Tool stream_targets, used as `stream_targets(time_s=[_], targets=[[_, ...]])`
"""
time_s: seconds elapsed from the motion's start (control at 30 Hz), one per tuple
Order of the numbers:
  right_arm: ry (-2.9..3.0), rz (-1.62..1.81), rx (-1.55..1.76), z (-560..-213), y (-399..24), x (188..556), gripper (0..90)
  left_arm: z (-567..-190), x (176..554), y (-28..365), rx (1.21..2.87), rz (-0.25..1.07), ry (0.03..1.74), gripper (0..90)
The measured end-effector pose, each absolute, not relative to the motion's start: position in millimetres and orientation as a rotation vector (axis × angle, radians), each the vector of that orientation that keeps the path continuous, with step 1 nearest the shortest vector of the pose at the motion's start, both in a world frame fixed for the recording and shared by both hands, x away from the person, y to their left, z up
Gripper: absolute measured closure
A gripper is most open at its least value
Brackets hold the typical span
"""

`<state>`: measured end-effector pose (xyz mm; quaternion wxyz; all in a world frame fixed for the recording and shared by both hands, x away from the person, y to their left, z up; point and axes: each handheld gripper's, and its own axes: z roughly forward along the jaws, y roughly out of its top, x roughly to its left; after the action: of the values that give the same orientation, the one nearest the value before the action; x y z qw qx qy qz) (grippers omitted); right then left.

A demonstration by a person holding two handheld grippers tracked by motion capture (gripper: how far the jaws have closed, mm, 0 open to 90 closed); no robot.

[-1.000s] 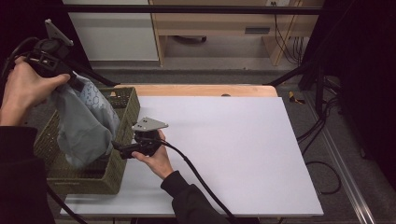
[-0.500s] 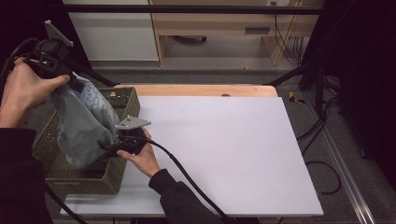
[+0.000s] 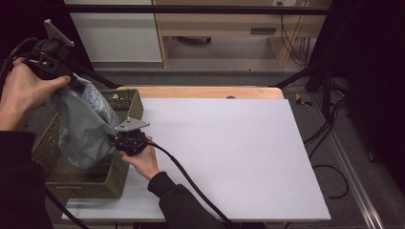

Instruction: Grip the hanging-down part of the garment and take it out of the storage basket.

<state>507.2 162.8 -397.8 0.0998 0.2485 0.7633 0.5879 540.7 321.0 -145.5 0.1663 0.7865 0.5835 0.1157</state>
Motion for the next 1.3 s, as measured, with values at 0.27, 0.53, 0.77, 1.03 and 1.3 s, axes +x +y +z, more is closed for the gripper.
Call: stream_targets(time_s=[0.27, 0.53, 0.77, 1.03, 1.3], targets=[[2.251, 1.776, 0.701, -380.7, 141.8, 503.5, 87.3, -141.2, 535.8, 328.6, 2.208, 0.338, 1.662, 83.9], [2.190, 1.844, 0.677, -357.4, 108.3, 500.0, 87.5, -140.5, 534.6, 329.0, 2.198, 0.346, 1.665, 83.8], [2.144, 1.864, 0.647, -339.3, 89.8, 495.8, 87.6, -141.2, 535.6, 325.6, 2.203, 0.350, 1.659, 83.9], [2.077, 1.875, 0.617, -313.1, 66.2, 486.9, 87.8, -139.5, 533.3, 321.3, 2.207, 0.354, 1.643, 83.8], [1.987, 1.903, 0.619, -293.6, 44.2, 482.1, 87.9, -138.2, 530.7, 319.5, 2.198, 0.342, 1.627, 83.8]])
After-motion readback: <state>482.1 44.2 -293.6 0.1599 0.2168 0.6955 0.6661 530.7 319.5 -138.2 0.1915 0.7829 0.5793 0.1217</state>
